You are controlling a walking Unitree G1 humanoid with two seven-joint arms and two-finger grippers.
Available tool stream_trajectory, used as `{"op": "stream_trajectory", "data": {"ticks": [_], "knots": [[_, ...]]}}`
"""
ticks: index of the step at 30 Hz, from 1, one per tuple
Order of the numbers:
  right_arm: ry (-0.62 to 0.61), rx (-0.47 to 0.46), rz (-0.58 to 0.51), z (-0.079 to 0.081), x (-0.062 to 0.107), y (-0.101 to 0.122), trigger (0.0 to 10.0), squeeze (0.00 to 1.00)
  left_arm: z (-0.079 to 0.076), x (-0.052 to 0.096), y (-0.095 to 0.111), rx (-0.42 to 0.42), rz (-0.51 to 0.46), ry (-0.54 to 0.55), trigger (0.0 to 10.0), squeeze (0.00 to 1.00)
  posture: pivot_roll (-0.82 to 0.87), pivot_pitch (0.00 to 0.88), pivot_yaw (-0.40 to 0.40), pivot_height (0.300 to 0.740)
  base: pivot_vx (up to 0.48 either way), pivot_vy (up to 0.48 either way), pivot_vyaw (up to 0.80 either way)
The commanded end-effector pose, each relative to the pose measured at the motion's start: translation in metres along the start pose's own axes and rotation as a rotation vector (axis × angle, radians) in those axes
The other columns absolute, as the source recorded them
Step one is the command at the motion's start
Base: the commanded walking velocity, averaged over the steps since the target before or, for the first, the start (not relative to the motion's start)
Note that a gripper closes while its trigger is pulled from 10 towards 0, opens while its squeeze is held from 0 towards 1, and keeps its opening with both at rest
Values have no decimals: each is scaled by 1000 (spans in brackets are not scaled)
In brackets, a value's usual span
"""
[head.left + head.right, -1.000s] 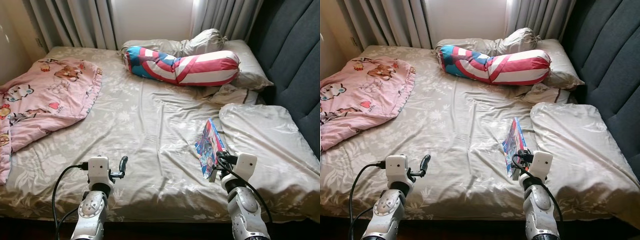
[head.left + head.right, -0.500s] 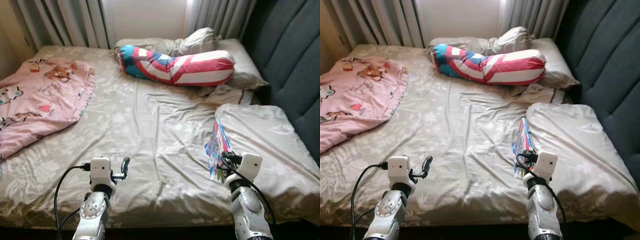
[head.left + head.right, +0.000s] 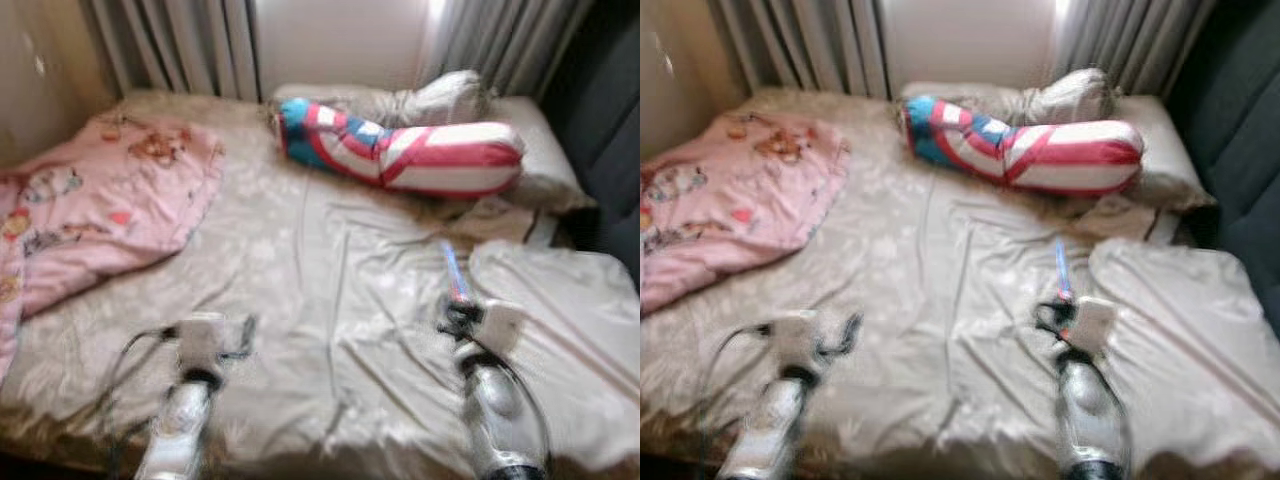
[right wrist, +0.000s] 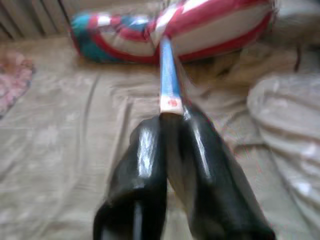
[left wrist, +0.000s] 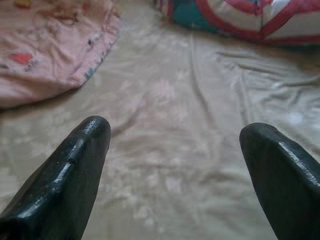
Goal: Clean up the room
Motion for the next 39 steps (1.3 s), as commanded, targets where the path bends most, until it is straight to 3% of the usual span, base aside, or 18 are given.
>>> {"op": "stream_trajectory", "data": {"ticks": [1, 20, 25, 29, 39], "knots": [[-26, 3, -22, -12, 1, 6, 10000, 0, -16, -2, 1, 9, -1, -42, 10000, 0, -42, 58, -77, 740, 0, 0, -775], [-41, 5, -15, -17, -4, 5, 10000, 0, -14, -1, -1, 1, 6, -36, 10000, 0, -34, 62, -76, 740, 0, 0, -81], [-62, -61, -2, -21, -7, 5, 10000, 0, -13, 0, -1, 0, 8, -36, 10000, 0, -33, 64, -73, 740, 0, 0, 0], [-52, -34, 14, -19, -11, 4, 10000, 0, -12, 1, -1, -1, 6, -36, 10000, 0, -31, 67, -71, 740, 0, 0, 0], [-45, -24, 19, -15, -8, 0, 10000, 0, -12, 1, 2, 0, -8, -36, 10000, 0, -30, 73, -67, 671, 0, 0, 0]]}}
Point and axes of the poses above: a point about 5 cm out from each wrist's last joint towards the gripper, its own x axis pointing back from the gripper into the wrist, its own y axis along the axis of the wrist's last joint, z = x × y, the point moved 5 cm from there along -x, pointing out of the wrist towards the gripper, and after that the axes turned 1 degree about x, right-handed, at the moved point
